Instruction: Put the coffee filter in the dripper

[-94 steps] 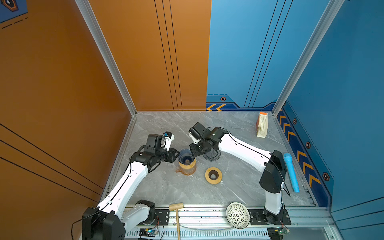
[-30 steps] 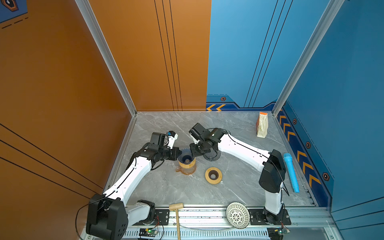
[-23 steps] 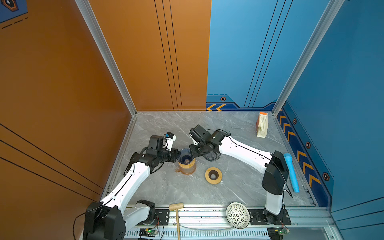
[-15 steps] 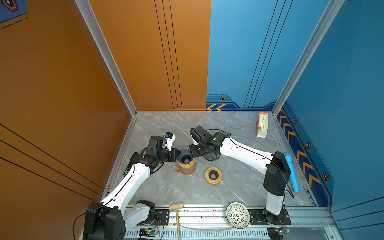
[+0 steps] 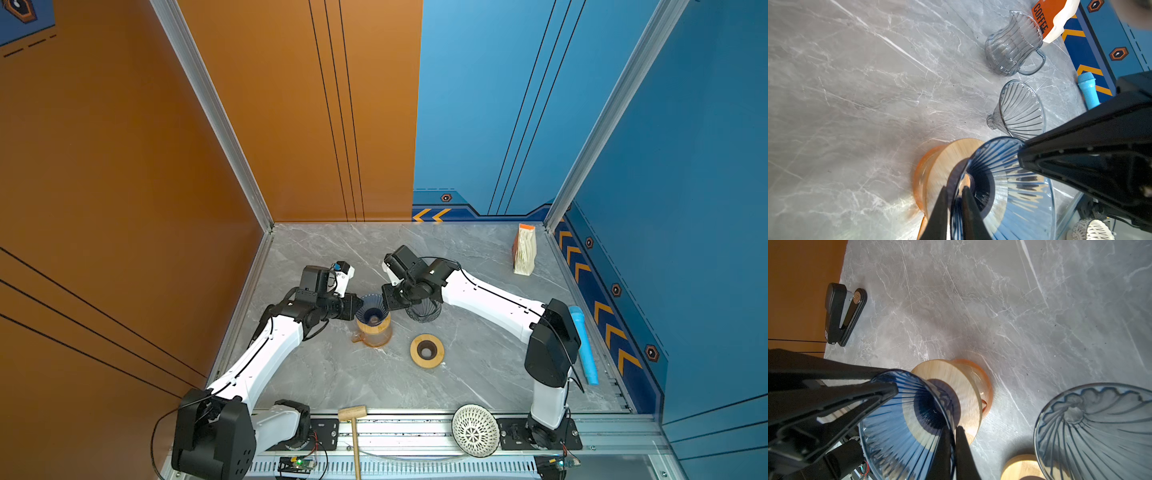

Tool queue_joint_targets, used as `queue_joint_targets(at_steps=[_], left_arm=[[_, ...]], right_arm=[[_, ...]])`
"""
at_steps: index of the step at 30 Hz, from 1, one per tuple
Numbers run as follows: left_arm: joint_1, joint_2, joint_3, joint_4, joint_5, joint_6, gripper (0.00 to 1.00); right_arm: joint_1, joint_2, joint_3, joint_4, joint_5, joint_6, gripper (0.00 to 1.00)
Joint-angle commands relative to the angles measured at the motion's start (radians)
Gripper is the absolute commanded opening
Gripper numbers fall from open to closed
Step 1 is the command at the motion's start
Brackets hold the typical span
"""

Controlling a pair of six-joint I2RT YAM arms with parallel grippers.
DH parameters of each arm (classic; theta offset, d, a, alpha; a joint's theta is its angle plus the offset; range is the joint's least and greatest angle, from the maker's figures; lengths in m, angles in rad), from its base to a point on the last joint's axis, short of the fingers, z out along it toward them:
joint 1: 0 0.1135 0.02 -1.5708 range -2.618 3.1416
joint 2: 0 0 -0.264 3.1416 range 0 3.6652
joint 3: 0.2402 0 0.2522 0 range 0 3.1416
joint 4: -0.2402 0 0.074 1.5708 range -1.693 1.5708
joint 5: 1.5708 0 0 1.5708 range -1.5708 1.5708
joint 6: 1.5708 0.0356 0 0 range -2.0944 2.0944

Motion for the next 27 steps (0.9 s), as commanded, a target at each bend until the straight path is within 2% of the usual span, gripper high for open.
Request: queue_joint_targets(at_steps=[1,8,11,17,27], left_arm=[[0.000,0.015,0.002,-0.103,-0.010,0.034,0.20],[0.002,-0.010,0.035,-0.114,-0.006,0.033,0.32],[0.003,-0.016,0.049,-0.117,-0.004,0.034,0.40],[0.005,-0.021,0.079,-0.128,-0.004,0.037,0.52],[0.008,-0.090,0.139,-0.131,-0.020,0.034,0.73]], right_arm=[[-0.008,0.040,0.014,-0.050,-0.017,0.008,0.10],[-0.014,0.029,0.034,-0.059,-0.018,-0.006,0.22],[-0.019,0.017,0.036,-0.061,-0.015,-0.017,0.27],[-0.027,-0.005,0.054,-0.071,-0.008,-0.043,0.32],[-0.050,-0.090,0.052,-0.084,0.056,-0.082,0.35]])
